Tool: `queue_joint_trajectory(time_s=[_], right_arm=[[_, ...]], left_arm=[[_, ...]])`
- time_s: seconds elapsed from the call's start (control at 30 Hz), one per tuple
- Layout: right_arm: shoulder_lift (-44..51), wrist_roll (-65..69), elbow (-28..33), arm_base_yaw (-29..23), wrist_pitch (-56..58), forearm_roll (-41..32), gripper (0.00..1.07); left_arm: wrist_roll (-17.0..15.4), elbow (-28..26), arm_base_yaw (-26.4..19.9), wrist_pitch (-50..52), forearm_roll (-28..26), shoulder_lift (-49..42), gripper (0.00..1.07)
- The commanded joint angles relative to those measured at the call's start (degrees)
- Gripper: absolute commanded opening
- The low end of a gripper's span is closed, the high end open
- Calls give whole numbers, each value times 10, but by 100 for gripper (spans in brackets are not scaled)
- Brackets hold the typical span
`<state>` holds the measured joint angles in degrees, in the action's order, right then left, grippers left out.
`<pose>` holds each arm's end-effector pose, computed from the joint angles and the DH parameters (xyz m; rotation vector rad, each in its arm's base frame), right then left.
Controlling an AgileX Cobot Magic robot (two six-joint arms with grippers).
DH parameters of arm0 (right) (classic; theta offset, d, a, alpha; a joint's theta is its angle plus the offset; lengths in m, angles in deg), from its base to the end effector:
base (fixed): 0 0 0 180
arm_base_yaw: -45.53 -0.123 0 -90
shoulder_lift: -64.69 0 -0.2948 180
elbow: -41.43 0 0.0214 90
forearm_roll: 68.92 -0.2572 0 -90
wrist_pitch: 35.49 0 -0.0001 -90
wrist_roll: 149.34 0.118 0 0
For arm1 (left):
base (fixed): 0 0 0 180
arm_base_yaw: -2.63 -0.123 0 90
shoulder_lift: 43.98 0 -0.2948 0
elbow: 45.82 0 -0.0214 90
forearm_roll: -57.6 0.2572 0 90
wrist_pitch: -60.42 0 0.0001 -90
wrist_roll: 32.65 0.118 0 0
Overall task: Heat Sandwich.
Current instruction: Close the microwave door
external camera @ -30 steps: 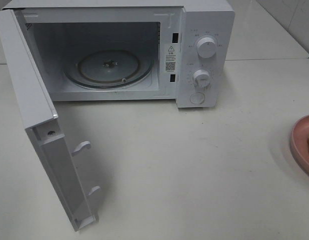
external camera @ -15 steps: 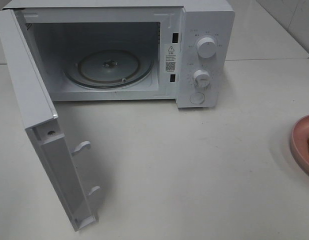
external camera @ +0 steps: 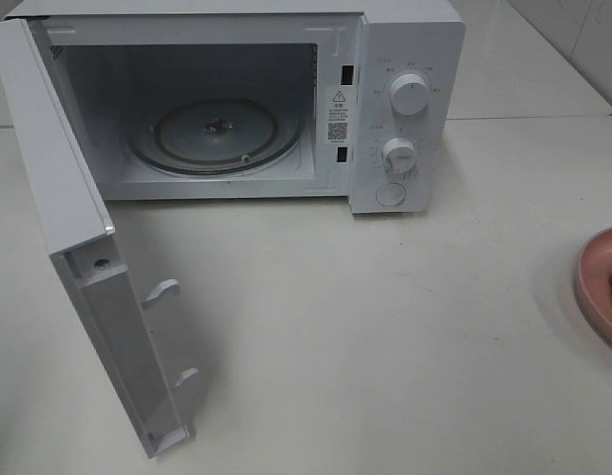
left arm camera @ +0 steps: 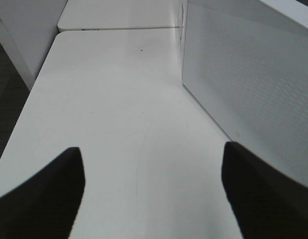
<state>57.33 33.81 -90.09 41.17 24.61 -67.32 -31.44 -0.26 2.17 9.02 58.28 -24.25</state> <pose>0.0147 -0.0017 0.2712 -0.0201 2.0235 0.0497 0.0526 0.0015 0.2964 0.0150 2.0367 0.0324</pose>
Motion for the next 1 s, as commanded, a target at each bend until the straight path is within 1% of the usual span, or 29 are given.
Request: queue_joint_trajectory(time_s=[0.03, 0.1, 0.13, 0.17, 0.2, 0.23, 0.27, 0.3, 0.33, 0.43, 0.47, 0.5, 0.57, 0.6, 0.63, 0.73, 0.77, 0.8, 0.9, 0.93, 1.0], right_arm=[[15, 2, 1, 5, -7, 2, 75], [15, 2, 1, 5, -7, 2, 75], [15, 2, 1, 5, -7, 2, 75], [15, 2, 1, 5, -7, 2, 75], [15, 2, 1, 5, -7, 2, 75], [15, 2, 1, 5, -7, 2, 75], [15, 2, 1, 5, -7, 2, 75], [15, 2, 1, 5, -7, 2, 75], [15, 2, 1, 5, -7, 2, 75], [15, 2, 1, 5, -7, 2, 75], [15, 2, 1, 5, -7, 2, 75], [15, 2, 1, 5, -7, 2, 75], [15, 2, 1, 5, -7, 2, 75], [15, 2, 1, 5, -7, 2, 75], [15, 2, 1, 5, -7, 2, 75], [15, 2, 1, 5, -7, 2, 75], [15, 2, 1, 5, -7, 2, 75], [15, 2, 1, 5, -7, 2, 75], [15, 2, 1, 5, -7, 2, 75], [15, 2, 1, 5, -7, 2, 75], [15, 2, 1, 5, -7, 2, 75]], left_arm=[[0, -3, -2, 50, -1, 46, 49], [0, -3, -2, 66, -1, 66, 39], [0, -3, -2, 66, -1, 66, 39], [0, -3, -2, 80, -1, 78, 34], [0, -1, 0, 109, -1, 97, 24], [0, 3, 0, 125, -1, 108, 17], [0, 6, 0, 141, -1, 116, 12], [0, 6, 0, 141, -1, 116, 12], [0, 18, 0, 173, -2, 135, 1], [-1, 46, 0, 231, -3, 159, 0], [-1, 46, 0, 231, -3, 159, 0], [-1, 64, 0, 274, -7, 173, 0], [-1, 85, 0, 323, -7, 186, 0], [-1, 104, 0, 372, -7, 199, 0], [-1, 104, 0, 372, -7, 199, 0], [-1, 132, 0, 447, -7, 217, 0], [-1, 132, 0, 447, -7, 217, 0], [-1, 151, 0, 496, -3, 230, 0], [-1, 175, 0, 578, -3, 268, 0], [-1, 175, 0, 578, -3, 268, 0], [-1, 183, 0, 610, -3, 293, 0]])
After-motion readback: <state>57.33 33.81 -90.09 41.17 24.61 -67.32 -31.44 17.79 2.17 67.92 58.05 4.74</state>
